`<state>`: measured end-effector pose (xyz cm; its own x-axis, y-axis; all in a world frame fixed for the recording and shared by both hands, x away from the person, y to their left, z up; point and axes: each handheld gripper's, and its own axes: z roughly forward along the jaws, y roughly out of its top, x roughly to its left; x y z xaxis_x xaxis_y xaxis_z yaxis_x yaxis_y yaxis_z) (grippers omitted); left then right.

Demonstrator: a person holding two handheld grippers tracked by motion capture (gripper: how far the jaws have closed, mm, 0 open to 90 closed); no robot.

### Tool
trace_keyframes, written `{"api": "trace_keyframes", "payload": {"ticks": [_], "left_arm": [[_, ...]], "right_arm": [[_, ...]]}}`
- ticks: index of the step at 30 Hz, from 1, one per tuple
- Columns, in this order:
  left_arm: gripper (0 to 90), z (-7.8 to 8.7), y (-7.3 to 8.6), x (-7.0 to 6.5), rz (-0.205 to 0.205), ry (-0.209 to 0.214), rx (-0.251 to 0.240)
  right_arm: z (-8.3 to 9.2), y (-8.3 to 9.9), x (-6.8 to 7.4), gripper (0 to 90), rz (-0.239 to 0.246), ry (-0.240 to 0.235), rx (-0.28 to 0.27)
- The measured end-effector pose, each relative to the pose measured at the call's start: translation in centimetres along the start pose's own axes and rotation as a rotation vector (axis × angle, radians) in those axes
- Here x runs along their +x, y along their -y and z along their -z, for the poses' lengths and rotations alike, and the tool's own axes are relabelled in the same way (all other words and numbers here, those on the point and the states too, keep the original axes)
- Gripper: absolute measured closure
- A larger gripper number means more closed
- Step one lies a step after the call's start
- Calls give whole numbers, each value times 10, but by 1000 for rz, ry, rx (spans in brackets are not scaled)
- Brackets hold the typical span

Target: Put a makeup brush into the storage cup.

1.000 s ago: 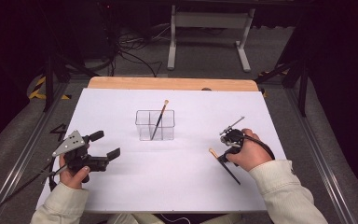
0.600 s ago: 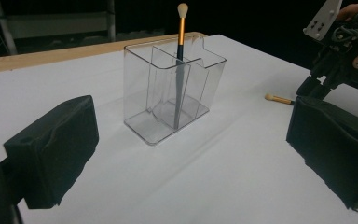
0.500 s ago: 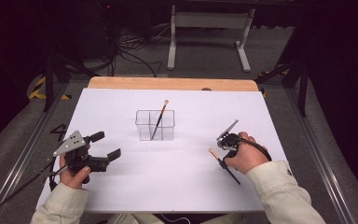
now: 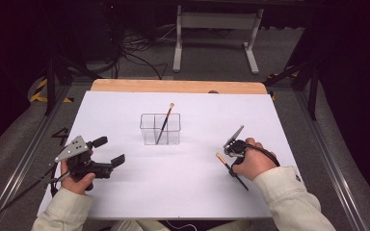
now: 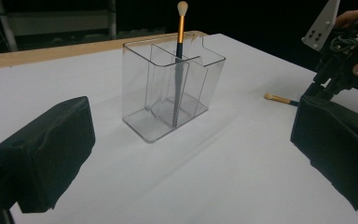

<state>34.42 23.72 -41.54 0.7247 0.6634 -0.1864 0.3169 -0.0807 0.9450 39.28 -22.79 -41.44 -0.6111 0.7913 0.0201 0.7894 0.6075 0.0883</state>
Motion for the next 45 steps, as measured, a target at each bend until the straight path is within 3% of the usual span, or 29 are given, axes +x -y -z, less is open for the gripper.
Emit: {"api": "trace_keyframes", "payload": {"ticks": [6, 8, 11, 24, 35, 41, 45], "left_arm": [[5, -1, -1, -2, 2, -15, -1], [54, 0, -1, -2, 2, 8, -10], [48, 0, -1, -2, 8, 22, -14], [47, 0, -2, -2, 10, 10, -22], [88, -3, -1, -3, 3, 45, -8], [85, -7, -2, -5, 1, 65, -6], [105, -8, -2, -6, -9, 76, -20]], "right_arm": [[-2, -1, 1, 730, 6, 9, 21], [-3, -1, 1, 736, 12, 10, 25], [-3, -1, 1, 747, 11, 13, 27], [-4, -4, 6, 839, 25, 55, 49], [-4, -4, 6, 845, 21, 56, 51], [2, -1, 3, 848, 15, 38, 5], [10, 2, 4, 848, 22, 25, -57]]}}
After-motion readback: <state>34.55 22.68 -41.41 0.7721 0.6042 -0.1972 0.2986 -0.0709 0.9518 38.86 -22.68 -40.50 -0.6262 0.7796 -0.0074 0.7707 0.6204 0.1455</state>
